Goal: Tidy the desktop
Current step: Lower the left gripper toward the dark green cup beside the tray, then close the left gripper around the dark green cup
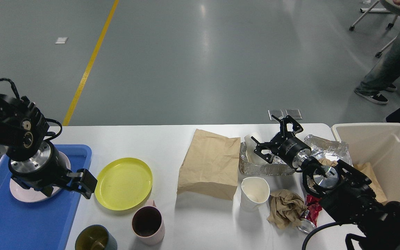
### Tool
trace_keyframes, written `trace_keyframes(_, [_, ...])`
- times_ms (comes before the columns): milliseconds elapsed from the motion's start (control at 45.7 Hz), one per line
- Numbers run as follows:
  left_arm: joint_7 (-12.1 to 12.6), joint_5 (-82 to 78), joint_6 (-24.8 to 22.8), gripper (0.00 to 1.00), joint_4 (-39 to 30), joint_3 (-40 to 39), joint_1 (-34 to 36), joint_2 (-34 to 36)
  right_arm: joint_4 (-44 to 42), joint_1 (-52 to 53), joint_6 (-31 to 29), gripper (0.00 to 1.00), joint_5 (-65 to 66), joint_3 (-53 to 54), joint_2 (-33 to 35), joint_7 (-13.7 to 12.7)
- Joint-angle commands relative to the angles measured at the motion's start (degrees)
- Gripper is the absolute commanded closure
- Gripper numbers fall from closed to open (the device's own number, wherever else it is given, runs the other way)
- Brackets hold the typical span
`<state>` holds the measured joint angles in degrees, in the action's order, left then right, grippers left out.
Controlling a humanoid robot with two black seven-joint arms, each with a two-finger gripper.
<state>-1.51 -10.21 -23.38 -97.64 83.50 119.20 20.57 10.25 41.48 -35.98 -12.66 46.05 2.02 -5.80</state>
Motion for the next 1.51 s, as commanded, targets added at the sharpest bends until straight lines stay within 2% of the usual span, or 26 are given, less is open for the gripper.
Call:
trace_keyframes(0, [1.41, -0.16, 1.4, 0.04, 0.43, -1.23, -4.06, 1.05, 0.03, 0.0, -0.06, 0.0, 0.0, 0.0, 0.0, 0.0])
trace_keyframes(307, [7.22, -3.24, -0.44, 0.04, 0.61, -5.89, -9.94, 5.88, 0.03, 0.0, -0.06, 0.0, 0.0, 0.0, 0.0, 0.0])
trace_keyframes(613, [8.98, -9.47, -0.09, 0.04, 0.69, -7.03, -14.08, 5.71, 0.03, 0.0, -0.06, 0.0, 0.0, 0.0, 0.0, 0.0])
trace_keyframes(766, [9.59, -9.65, 0.0, 0.04, 3.77, -7.3, -16.01, 5.44, 0.03, 0.0, -0.05, 0.0, 0.0, 0.0, 0.0, 0.0])
trace_keyframes(941, [13.37, -9.65, 0.35, 0.04, 6.05, -9.49, -19.44, 5.53, 0.03, 0.0, -0.06, 0.0, 0.0, 0.0, 0.0, 0.0])
trace_keyframes(1007, [13.98, -9.65, 0.44, 0.04, 7.02, -10.55, -20.58, 5.53, 0.03, 0.0, -0.06, 0.0, 0.0, 0.0, 0.0, 0.0])
trace_keyframes(1489, [13.2, -9.48, 1.23, 0.04, 7.64, -15.65, -25.07, 6.94, 0.03, 0.0, -0.06, 0.0, 0.0, 0.0, 0.0, 0.0])
